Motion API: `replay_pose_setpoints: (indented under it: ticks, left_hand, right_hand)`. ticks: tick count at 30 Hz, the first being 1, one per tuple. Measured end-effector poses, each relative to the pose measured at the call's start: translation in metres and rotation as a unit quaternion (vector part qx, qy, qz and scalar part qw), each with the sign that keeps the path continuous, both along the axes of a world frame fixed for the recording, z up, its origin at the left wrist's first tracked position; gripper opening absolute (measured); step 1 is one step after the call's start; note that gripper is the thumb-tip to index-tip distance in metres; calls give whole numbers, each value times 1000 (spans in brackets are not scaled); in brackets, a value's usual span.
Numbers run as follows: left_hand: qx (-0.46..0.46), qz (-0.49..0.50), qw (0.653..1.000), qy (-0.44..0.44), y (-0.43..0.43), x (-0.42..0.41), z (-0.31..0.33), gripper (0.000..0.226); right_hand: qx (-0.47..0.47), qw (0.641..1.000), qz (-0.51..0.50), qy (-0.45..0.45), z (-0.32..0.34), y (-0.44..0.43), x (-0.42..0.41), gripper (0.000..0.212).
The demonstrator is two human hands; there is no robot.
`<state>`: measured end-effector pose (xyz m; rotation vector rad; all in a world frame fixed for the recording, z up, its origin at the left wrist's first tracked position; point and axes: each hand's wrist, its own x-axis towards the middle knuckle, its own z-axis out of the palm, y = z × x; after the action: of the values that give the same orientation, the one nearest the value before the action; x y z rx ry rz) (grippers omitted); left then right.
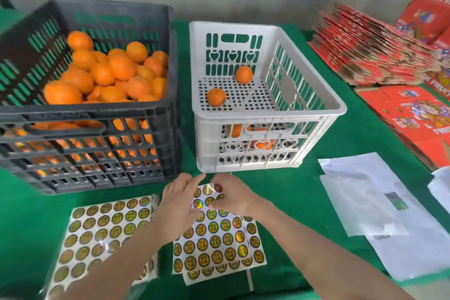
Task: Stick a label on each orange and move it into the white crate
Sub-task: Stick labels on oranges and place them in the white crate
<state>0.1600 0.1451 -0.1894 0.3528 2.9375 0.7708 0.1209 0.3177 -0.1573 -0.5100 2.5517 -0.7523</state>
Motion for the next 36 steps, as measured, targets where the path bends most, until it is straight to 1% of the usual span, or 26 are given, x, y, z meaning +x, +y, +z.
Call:
replay_pose_setpoints:
  ticks: [1, 3, 5, 6, 8, 11, 12, 14, 16, 18, 21, 23, 26, 27, 30, 34, 36]
  left_hand:
    - [25, 26, 999, -6, -2, -3, 5, 71]
    - [75, 68, 994, -30, -9, -9, 15, 43]
    - [64, 79, 993, -54, -14, -14, 25, 21]
    - [67, 81, 992, -69, -16, -16, 29, 14]
    - [102, 76, 986, -106, -20, -20, 35, 7]
    - [145, 61, 973, -170, -28, -22, 40, 15]
    - [155, 54, 968, -188, -29, -23, 41, 17]
    - [188, 49, 955, -223, -31, -23, 44, 19]
    - [235, 38, 934, -266, -30, -24, 50, 20]
    - [255, 17, 921, -296, -27, -25, 55, 28]
    - [260, 8, 914, -311, -25, -28, 58, 31]
    - [279, 20, 903, -327, -26, -29, 55, 30]
    - [327, 37, 876, -352, -25, -26, 49, 29]
    - [339, 41, 869, -358, -24, -25, 47, 30]
    - [362, 63, 853, -370, -20, -23, 42, 28]
    - [374, 59, 844, -379, -16, -20, 41, 17]
    - [373, 81, 842, -381, -12, -20, 39, 19]
  right_hand:
    - [-18, 1000, -1, -7, 2, -1, 0, 36]
    - [-50, 998, 1, -30, 8, -4, 2, 32]
    - [-62, 997, 8, -37, 11, -7, 3, 28]
    - [-61, 997, 12, -33, 12, -8, 3, 26]
    - [-60, 998, 18, -27, 14, -10, 3, 26]
    - [-98, 994, -15, -44, 17, -8, 2, 33]
    - [-114, 992, -40, -36, 18, -7, 2, 30]
    - [-135, 988, -75, 7, 19, -6, 3, 26]
    - [-144, 986, -84, 26, 18, -6, 5, 26]
    - [-140, 986, -81, 25, 15, -7, 9, 18]
    - [-136, 984, -102, 44, 11, -8, 14, 5]
    - [-131, 980, -120, 86, 10, -10, 19, 6]
    - [-137, 965, -142, 174, 10, -14, 27, 7]
    - [-137, 961, -149, 189, 9, -14, 29, 8]
    - [-137, 959, -168, 180, 7, -15, 32, 7]
    - [-142, 965, -168, 143, 6, -11, 36, 3]
    - [-143, 965, -157, 154, 6, -10, 40, 4]
